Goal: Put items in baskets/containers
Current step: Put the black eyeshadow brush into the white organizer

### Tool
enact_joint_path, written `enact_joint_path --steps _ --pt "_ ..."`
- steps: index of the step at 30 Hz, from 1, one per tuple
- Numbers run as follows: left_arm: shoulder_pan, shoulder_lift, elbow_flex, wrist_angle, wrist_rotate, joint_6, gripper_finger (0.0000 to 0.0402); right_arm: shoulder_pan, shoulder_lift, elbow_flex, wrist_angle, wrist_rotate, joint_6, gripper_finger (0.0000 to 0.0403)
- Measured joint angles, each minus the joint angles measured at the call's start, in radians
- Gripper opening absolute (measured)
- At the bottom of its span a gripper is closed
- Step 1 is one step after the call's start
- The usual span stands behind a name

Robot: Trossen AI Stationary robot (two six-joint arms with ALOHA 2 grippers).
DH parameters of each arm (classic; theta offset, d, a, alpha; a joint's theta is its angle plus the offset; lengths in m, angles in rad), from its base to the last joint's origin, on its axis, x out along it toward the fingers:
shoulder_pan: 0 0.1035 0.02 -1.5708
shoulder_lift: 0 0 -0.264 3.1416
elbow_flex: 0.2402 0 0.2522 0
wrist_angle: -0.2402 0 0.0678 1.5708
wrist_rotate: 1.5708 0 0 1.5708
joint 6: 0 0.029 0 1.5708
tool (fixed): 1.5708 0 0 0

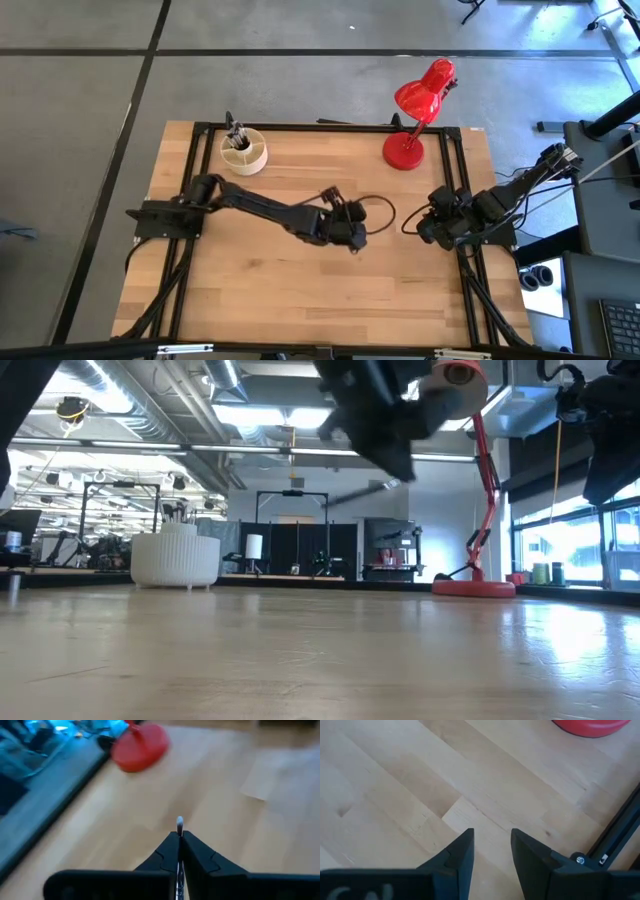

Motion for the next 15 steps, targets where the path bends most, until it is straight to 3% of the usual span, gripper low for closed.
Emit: enact_joint_path --steps 6,15 --pt "0.040 -0.059 0.000 -0.189 -0.099 -0.046 0.0010 0.000 0.000 0.000 0.000 0.005 0.000 0.0129" --pt "0.072 -0.128 0.000 -0.551 -0.318 -0.246 0.0009 0.000 0.000 0.000 0.000 0.020 0.000 0.0129"
